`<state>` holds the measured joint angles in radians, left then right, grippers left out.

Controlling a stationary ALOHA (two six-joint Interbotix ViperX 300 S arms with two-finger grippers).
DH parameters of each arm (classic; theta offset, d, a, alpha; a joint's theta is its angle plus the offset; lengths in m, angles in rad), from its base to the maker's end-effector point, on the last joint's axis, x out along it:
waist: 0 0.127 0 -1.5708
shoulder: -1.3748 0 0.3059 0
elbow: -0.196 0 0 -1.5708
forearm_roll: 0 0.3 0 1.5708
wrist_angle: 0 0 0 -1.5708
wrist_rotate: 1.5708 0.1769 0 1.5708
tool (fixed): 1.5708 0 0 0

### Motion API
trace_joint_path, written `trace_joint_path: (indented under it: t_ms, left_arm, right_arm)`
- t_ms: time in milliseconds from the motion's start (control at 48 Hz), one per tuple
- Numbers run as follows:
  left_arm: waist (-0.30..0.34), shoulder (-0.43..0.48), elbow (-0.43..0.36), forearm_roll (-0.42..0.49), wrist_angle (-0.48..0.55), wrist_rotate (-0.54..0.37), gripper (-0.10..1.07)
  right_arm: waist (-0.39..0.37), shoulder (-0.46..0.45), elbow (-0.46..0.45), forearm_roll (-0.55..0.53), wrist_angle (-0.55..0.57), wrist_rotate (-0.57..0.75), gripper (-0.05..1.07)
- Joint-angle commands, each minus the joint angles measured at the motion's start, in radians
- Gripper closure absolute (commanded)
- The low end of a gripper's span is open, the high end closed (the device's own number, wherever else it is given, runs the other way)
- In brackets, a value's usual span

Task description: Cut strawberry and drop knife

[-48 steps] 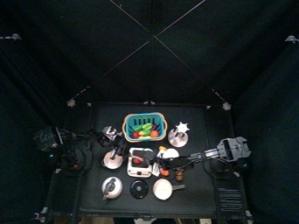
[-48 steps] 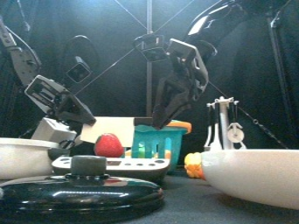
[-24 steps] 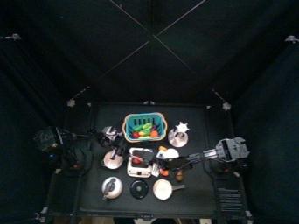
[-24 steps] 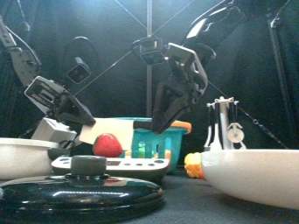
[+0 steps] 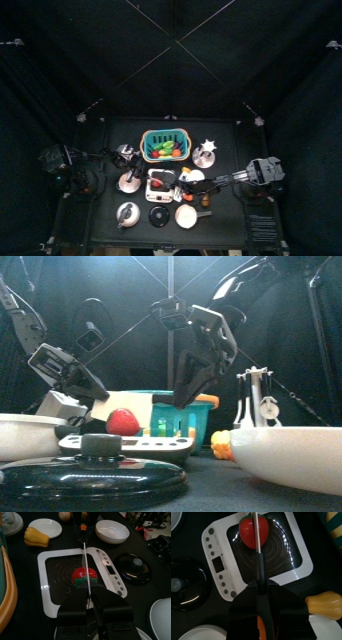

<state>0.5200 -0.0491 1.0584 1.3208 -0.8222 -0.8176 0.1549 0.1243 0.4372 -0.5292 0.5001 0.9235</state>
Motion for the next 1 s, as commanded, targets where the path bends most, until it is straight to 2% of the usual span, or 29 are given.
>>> trace_joint_path:
  t_ms: [0, 688, 979]
  left_arm:
    - [0.000, 0.011, 0.034, 0.000, 0.032, -0.006, 0.53]
    - [-0.009, 0.012, 0.046, -0.008, 0.055, -0.005, 0.53]
    - [-0.011, -0.023, 0.038, -0.009, 0.058, -0.002, 0.53]
  right_arm:
    - [0.000, 0.000, -0.002, 0.006, 0.012, 0.002, 0.78]
    - [0.000, -0.012, -0.015, 0.003, 0.069, 0.000, 0.78]
    - [0.000, -0.023, -0.014, -0.002, 0.078, -0.002, 0.78]
